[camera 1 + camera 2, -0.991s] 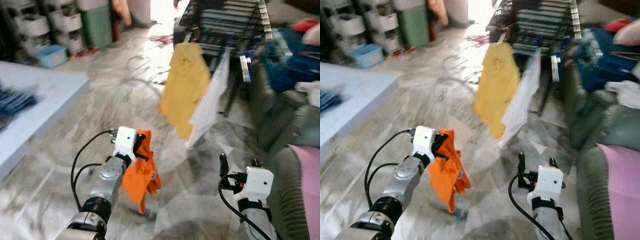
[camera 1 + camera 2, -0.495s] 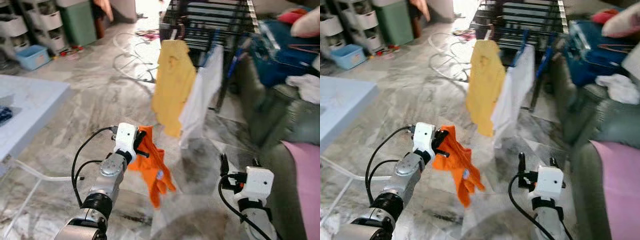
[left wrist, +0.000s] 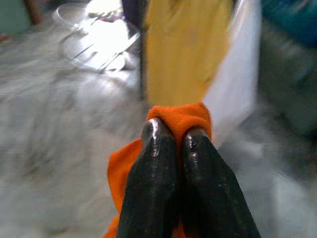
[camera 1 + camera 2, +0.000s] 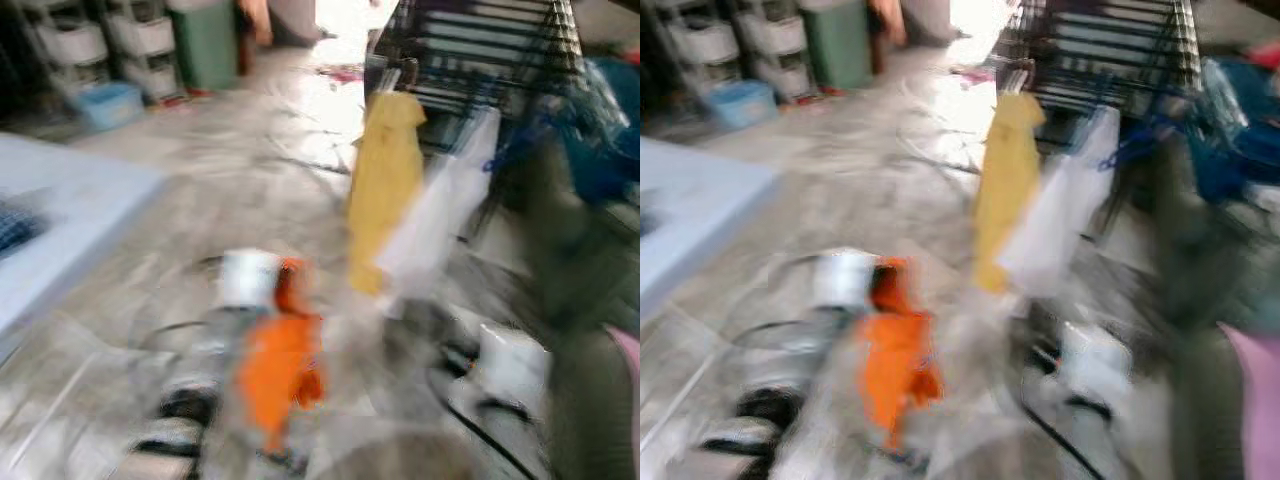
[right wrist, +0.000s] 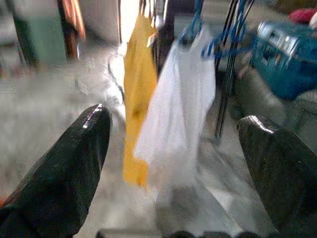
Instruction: Hang hanger
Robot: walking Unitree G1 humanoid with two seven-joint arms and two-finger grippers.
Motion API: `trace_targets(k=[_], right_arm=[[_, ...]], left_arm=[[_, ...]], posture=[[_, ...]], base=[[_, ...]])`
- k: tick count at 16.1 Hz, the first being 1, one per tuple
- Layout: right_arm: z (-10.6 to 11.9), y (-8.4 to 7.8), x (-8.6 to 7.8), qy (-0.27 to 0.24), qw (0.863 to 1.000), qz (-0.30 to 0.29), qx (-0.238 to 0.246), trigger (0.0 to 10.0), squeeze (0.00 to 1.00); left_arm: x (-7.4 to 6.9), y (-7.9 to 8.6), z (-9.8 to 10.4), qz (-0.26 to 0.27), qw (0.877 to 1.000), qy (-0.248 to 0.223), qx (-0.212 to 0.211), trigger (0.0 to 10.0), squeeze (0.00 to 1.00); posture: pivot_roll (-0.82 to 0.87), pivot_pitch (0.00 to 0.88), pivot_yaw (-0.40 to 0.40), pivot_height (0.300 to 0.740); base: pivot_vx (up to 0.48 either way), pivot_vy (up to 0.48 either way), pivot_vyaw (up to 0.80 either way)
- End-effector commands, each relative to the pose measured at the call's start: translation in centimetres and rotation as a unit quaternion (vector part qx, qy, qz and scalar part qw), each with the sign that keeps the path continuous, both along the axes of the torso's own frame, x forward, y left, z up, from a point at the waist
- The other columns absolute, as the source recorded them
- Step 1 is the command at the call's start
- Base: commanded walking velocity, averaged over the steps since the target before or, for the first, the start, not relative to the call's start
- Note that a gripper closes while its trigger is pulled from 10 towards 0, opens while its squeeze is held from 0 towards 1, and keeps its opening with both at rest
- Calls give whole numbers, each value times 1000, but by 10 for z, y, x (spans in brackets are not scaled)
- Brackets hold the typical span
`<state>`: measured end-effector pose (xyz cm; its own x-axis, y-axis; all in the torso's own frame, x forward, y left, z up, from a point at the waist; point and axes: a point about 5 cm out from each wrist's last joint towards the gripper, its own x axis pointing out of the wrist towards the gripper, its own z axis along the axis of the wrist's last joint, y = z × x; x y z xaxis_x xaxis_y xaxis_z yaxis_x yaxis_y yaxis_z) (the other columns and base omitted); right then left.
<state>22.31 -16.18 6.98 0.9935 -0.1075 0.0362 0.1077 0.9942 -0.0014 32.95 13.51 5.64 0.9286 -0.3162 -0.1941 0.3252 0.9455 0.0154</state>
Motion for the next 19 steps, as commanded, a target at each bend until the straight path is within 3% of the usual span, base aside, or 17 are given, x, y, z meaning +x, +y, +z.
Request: trace_targets(k=[1,19], right_arm=[[-8,-19,-9,23,999,-27,-16,10000,0],[-12,-17,-10,30,999,-36,-11,10000,0]], left_arm=[[4,-28,12,-37,999,-25,-19,10000,0],[5,-31,11,-48,999,-18,-11,10000,0]], posture=[[39,10,-17,740],[34,11,-1,740]], base=[[424,0,0],[436,0,0]])
